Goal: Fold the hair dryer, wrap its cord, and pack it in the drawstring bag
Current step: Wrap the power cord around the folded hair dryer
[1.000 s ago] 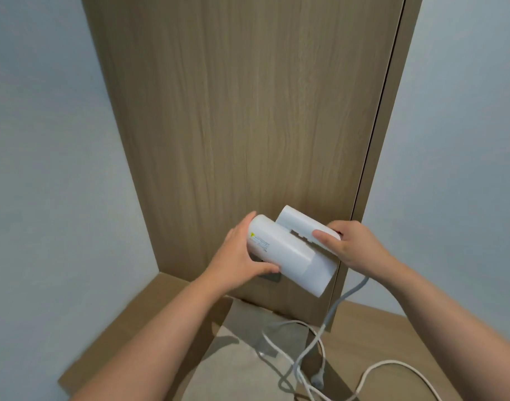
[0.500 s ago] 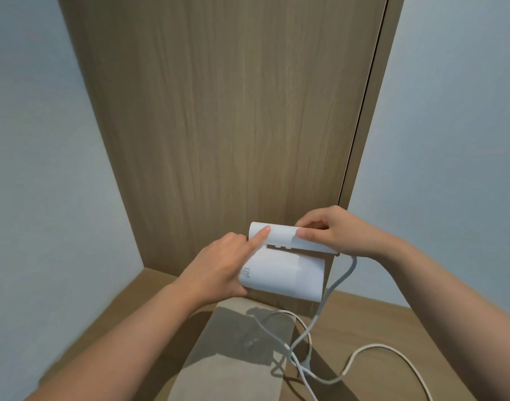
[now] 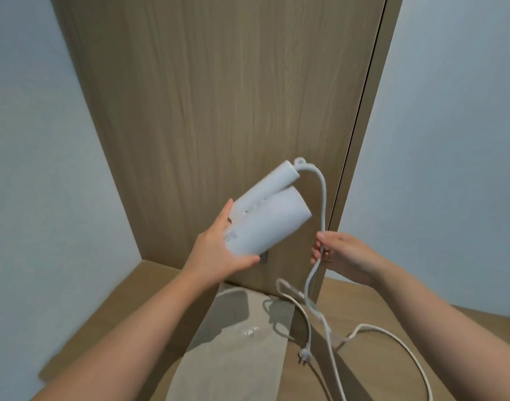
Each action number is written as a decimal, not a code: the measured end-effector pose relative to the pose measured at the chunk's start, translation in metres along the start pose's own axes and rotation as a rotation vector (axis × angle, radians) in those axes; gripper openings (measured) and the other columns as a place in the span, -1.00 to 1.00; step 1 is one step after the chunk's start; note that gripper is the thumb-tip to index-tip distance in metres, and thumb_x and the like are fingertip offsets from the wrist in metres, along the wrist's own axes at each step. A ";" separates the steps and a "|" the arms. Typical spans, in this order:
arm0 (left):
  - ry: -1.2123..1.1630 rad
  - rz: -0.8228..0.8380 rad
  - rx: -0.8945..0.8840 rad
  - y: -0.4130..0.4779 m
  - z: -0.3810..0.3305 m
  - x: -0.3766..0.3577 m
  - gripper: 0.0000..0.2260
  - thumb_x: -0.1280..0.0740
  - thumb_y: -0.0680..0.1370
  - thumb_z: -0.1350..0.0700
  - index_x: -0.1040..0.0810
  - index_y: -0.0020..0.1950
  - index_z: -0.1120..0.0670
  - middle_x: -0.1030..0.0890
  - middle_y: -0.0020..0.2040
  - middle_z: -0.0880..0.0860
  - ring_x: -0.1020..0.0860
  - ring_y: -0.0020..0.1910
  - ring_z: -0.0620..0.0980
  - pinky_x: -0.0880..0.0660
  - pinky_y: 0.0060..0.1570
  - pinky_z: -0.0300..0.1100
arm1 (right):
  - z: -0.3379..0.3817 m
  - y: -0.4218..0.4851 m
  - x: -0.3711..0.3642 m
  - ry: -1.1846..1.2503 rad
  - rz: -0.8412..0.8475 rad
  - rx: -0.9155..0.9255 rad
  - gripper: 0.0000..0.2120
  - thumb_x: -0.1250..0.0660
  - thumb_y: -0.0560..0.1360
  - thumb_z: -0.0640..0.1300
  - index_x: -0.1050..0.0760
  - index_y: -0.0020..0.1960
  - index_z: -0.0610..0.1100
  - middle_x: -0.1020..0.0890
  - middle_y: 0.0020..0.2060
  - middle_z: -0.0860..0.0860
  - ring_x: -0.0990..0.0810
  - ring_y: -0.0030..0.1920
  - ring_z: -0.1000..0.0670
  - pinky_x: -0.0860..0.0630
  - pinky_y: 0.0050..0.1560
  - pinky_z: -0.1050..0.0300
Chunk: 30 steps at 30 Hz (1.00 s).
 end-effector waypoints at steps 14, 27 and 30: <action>0.447 0.080 -0.040 0.005 0.035 0.007 0.04 -0.51 0.32 -0.09 0.16 0.55 -0.09 -0.45 0.31 0.02 -0.44 0.24 0.04 -0.40 0.11 -0.13 | 0.081 -0.047 -0.027 -1.499 0.012 0.038 -0.81 -0.18 0.58 -0.15 -0.56 0.06 -0.10 -0.63 -0.04 0.02 -0.56 -0.09 0.03 -0.45 -0.08 0.20; 0.592 0.391 -0.213 0.001 0.039 -0.009 -0.08 -0.44 0.34 -0.05 0.06 0.54 -0.16 -0.46 0.12 -0.04 -0.41 0.12 -0.04 -0.36 0.03 -0.25 | 0.125 -0.018 0.006 -0.678 -0.160 0.321 -0.86 -0.33 0.50 -0.27 -0.64 -0.13 -0.11 -0.49 -0.53 0.11 -0.35 -0.49 0.12 -0.28 -0.42 0.23; 0.541 0.310 -0.175 0.001 0.043 -0.006 -0.06 -0.45 0.33 -0.07 0.06 0.54 -0.16 -0.48 0.17 -0.01 -0.43 0.16 -0.01 -0.38 0.07 -0.22 | 0.122 -0.019 0.001 -0.912 0.038 0.176 -0.87 -0.30 0.53 -0.23 -0.61 0.01 -0.13 -0.57 -0.39 -0.06 -0.44 -0.45 0.04 -0.38 -0.44 0.18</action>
Point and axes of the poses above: each hand's wrist, its own y-axis towards the middle knuckle, its own x-axis out of the back of the hand, z = x × y, the point moved 3 cm from there along y, towards the middle knuckle
